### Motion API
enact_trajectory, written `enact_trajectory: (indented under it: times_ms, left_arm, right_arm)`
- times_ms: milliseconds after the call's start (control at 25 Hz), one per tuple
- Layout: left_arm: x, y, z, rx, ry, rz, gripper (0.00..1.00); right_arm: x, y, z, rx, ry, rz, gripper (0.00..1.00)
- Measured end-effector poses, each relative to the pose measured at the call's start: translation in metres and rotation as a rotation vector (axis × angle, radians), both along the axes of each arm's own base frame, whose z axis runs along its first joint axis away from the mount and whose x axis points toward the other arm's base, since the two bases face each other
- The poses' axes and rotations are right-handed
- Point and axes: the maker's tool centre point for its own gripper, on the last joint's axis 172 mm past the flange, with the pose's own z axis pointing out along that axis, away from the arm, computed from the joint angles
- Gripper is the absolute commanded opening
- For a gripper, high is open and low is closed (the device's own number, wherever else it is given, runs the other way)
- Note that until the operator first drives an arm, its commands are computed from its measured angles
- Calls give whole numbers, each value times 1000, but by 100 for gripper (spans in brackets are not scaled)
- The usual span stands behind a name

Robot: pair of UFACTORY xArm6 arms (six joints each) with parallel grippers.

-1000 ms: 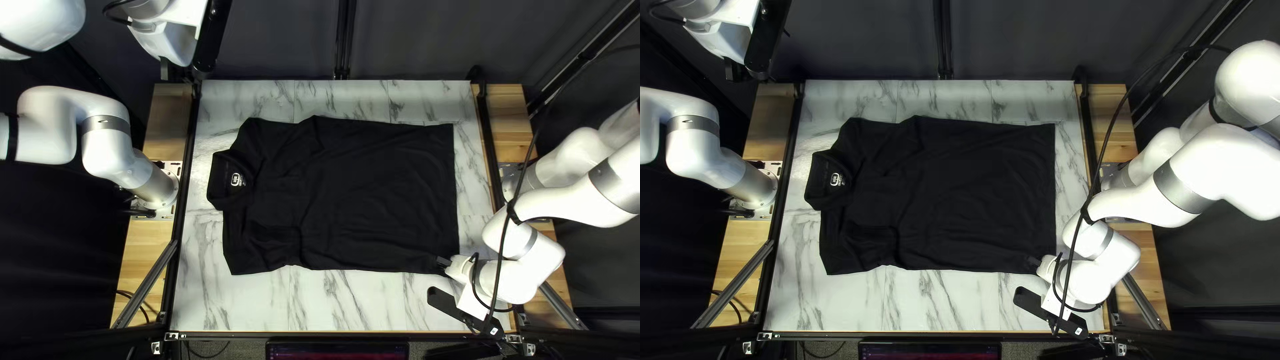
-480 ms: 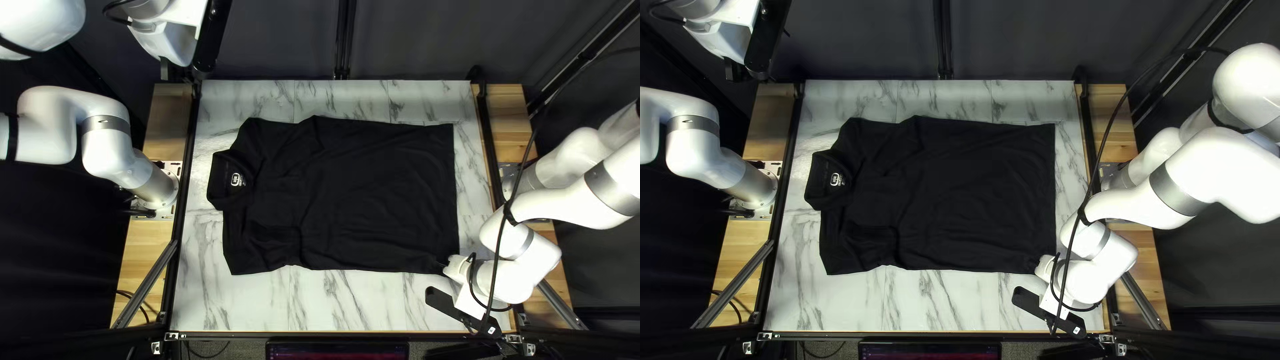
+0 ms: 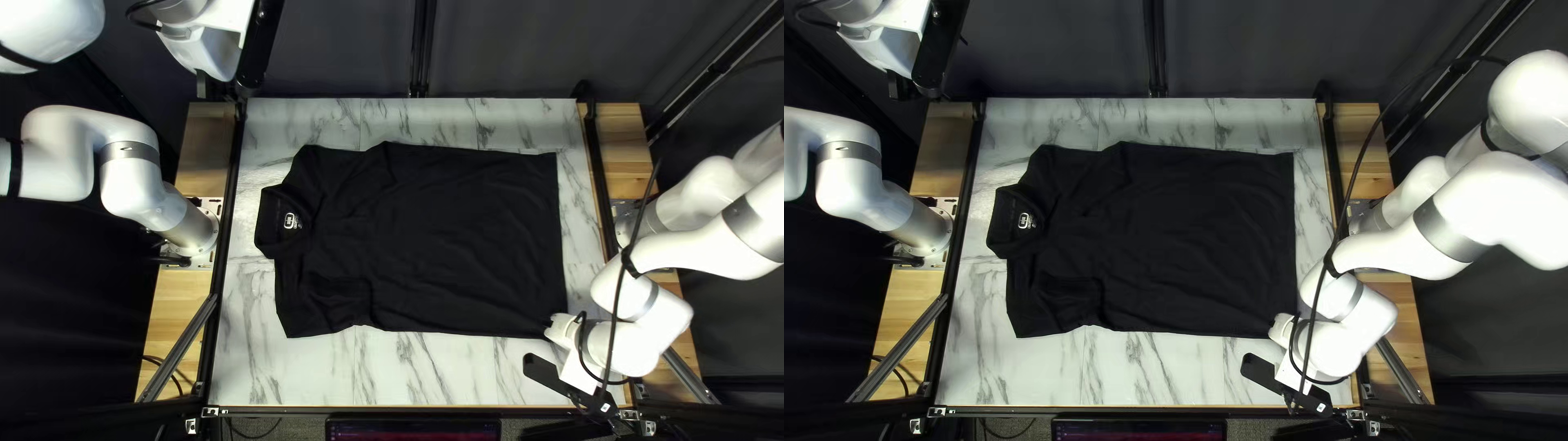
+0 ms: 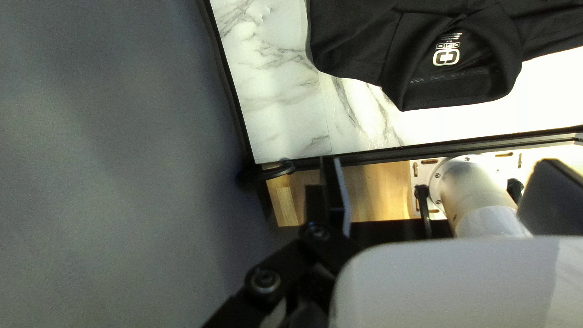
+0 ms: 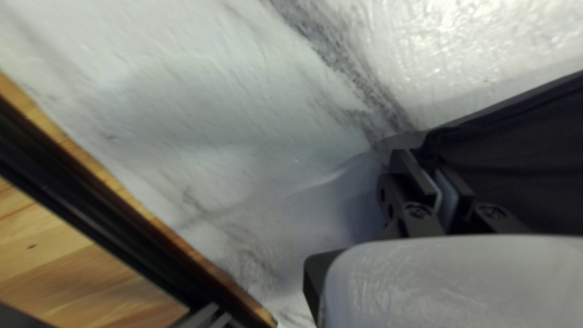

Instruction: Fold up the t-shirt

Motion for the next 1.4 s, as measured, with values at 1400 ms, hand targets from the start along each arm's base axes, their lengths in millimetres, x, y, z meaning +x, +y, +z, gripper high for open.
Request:
enact_trajectory:
  times_ms: [1400]
  left_arm:
    - [0, 0, 0, 0, 0, 0, 100]
  right_arm:
    - [-25, 24, 8, -3, 40, -27, 0]
